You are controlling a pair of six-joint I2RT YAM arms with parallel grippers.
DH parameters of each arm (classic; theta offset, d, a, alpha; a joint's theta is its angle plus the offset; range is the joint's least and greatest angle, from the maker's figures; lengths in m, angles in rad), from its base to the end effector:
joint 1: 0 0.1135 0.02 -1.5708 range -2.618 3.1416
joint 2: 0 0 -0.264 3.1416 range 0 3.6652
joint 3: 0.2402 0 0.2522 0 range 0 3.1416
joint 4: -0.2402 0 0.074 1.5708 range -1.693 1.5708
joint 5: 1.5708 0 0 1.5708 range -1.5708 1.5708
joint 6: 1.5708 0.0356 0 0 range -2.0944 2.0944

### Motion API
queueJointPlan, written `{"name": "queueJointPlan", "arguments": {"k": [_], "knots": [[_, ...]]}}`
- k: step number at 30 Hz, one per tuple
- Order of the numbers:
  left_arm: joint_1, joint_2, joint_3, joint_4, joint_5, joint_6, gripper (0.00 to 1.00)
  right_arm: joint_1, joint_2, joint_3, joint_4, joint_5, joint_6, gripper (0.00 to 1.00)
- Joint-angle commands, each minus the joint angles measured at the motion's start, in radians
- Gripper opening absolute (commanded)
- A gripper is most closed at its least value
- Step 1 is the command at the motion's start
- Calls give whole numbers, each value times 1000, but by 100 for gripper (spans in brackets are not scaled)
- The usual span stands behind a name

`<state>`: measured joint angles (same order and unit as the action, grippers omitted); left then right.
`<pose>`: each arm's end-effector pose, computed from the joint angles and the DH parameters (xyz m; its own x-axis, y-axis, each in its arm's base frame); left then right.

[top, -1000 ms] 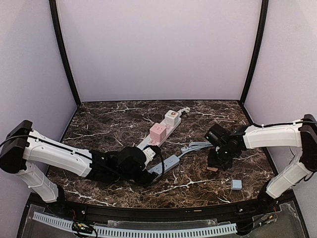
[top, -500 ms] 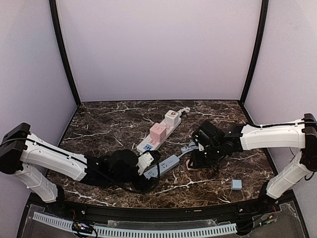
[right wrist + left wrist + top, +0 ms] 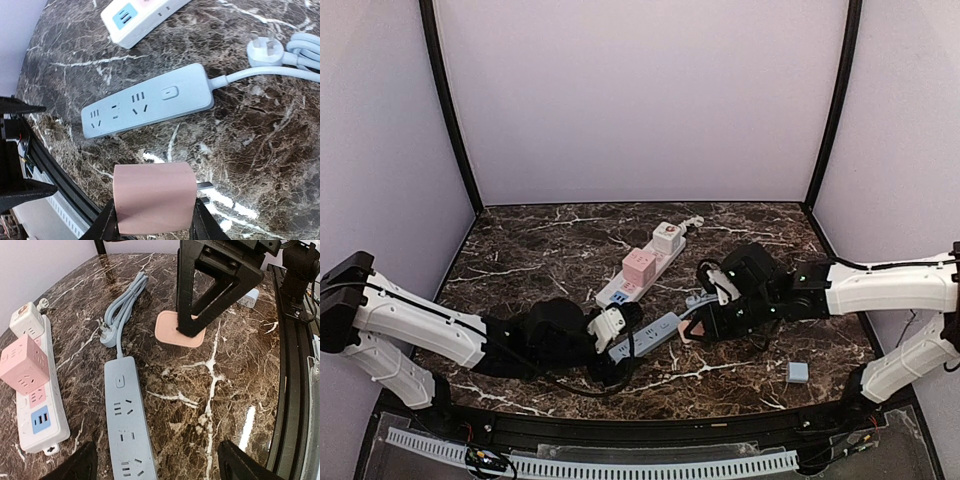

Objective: Insert the plug

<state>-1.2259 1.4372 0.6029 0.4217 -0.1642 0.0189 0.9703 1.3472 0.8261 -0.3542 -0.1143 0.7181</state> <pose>0.1048 -0.2745 0.1902 -0.1190 0.3863 -0.9147 0.8802 0.4672 0.0829 0.1514 0.2282 0.2170 -0.8932 -0.1473 -0.4249 -0.3629 0.7941 0.4875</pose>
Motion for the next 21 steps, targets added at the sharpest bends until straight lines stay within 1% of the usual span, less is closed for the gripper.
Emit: {"name": "queueJointPlan", "arguments": {"k": [1, 4, 10, 14, 21], "knots": [[-5, -42, -12, 43, 48, 121, 83, 21, -45, -48, 105, -79, -88, 6], [-6, -59, -13, 53, 47, 193, 83, 24, -74, -68, 128, -85, -101, 6], [-14, -61, 11, 78, 49, 256, 82, 25, -97, -86, 174, -108, -78, 6], [-26, -11, 75, 57, 19, 272, 82, 26, -98, -90, 188, -107, -57, 6], [-56, 129, 200, 53, -68, 280, 81, 31, -89, -90, 212, -88, 5, 3]]}}
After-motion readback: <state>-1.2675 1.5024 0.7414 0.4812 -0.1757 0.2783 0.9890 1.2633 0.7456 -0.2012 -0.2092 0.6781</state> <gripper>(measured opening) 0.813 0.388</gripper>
